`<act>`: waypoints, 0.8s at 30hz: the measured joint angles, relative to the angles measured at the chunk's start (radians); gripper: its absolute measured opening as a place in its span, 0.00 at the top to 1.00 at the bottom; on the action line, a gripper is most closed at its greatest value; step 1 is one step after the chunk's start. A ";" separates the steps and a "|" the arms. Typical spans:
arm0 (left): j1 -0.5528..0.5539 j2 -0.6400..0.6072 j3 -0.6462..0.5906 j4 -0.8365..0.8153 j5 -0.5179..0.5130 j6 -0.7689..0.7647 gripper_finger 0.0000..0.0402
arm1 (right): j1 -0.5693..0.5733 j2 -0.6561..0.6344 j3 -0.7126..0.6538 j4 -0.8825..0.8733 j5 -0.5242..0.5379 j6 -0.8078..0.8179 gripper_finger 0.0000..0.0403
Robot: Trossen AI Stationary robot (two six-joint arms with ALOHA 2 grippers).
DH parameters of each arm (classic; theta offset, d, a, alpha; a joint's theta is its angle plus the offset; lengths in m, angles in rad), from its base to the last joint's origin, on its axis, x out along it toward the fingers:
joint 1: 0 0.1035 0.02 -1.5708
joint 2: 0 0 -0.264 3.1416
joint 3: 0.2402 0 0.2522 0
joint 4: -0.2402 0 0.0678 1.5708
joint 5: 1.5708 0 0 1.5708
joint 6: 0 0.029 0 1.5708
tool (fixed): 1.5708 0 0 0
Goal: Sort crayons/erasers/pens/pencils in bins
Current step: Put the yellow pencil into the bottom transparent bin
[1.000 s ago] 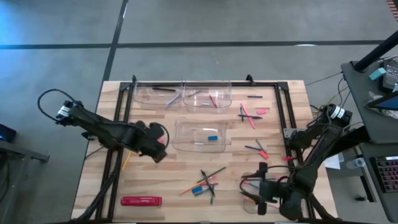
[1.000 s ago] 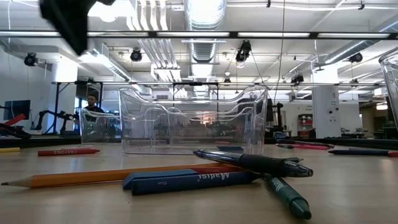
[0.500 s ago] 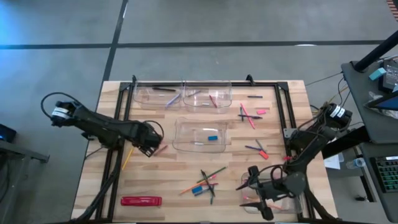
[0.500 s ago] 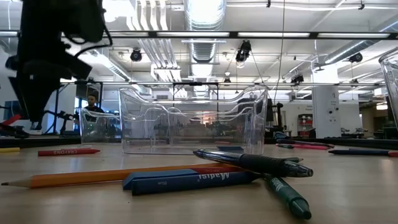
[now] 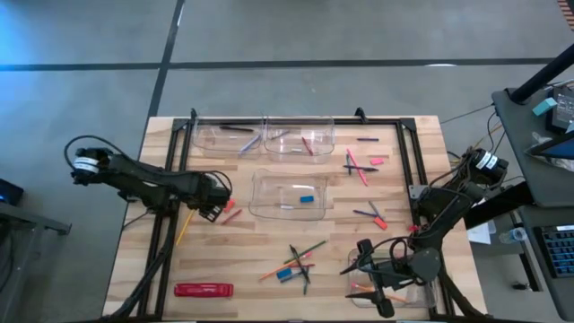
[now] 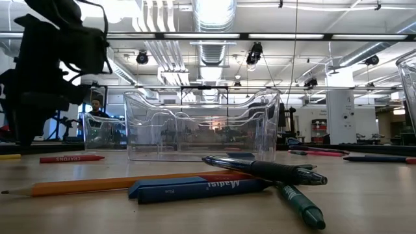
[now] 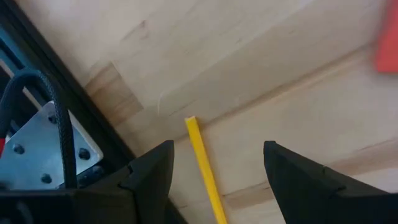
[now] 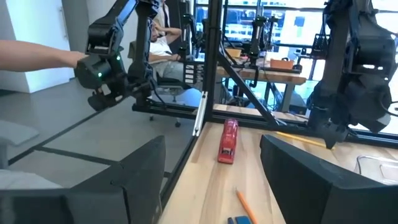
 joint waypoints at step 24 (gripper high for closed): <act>0.189 0.146 -0.074 0.112 0.222 0.360 0.46 | 0.000 0.000 0.000 -0.002 0.000 0.009 0.38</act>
